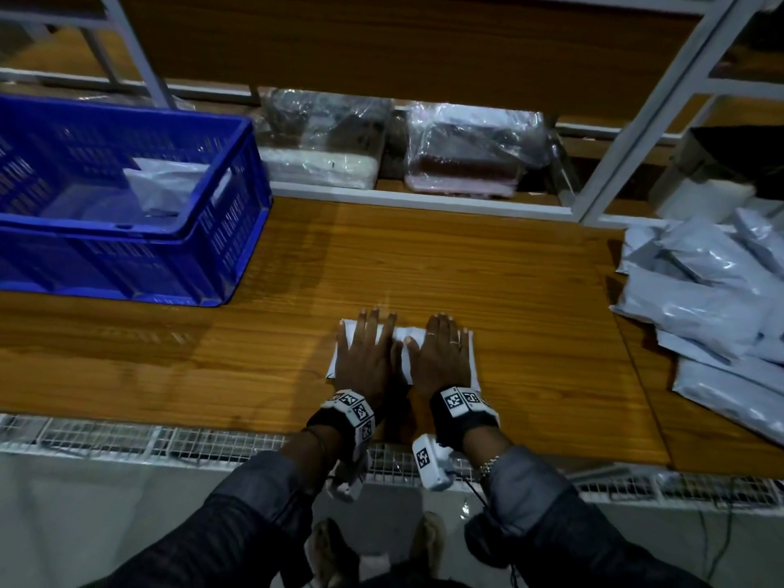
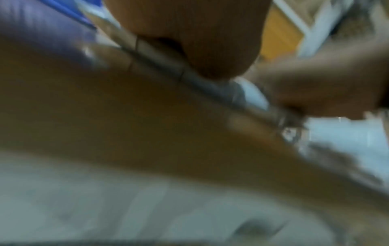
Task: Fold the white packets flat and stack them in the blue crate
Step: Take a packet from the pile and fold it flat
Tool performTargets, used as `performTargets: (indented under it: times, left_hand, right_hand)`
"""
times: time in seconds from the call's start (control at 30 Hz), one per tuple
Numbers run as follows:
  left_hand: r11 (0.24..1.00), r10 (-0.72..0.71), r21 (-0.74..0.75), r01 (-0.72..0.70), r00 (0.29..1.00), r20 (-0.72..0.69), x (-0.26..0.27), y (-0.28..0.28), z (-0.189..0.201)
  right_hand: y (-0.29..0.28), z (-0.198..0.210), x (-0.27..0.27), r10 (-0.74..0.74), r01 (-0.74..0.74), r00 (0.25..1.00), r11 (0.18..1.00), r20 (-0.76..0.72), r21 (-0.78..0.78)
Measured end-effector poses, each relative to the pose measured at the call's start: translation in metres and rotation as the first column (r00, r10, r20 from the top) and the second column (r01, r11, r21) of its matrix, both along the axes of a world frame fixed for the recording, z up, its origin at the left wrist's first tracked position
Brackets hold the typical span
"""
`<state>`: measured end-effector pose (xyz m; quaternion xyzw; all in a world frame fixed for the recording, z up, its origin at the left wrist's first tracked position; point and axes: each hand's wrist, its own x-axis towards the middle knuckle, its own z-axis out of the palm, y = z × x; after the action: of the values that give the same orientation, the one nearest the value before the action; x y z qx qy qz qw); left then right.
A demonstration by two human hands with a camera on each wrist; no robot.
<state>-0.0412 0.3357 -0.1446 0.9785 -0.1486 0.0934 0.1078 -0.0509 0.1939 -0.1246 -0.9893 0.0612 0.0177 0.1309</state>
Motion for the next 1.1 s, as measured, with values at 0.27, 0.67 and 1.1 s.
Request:
performTargets:
  times: [0.27,0.67,1.1]
  left_hand:
    - [1.0,0.012,-0.022,-0.014,0.995,-0.102,0.001,0.0,0.016]
    - [0.992,0.123,-0.03,-0.126,0.988,-0.096,0.003,-0.013,-0.002]
    - [0.996,0.028,-0.083,-0.029,0.999,-0.021,0.006,0.016,0.003]
  right_hand:
    - [0.002,0.006,0.001,-0.004,0.004,1.0,1.0,-0.005,0.011]
    - [0.016,0.003,-0.011,-0.038,0.043,0.997,0.997,0.068,-0.071]
    - [-0.022,0.003,-0.008,0.073,-0.075,0.997,0.996,0.026,0.052]
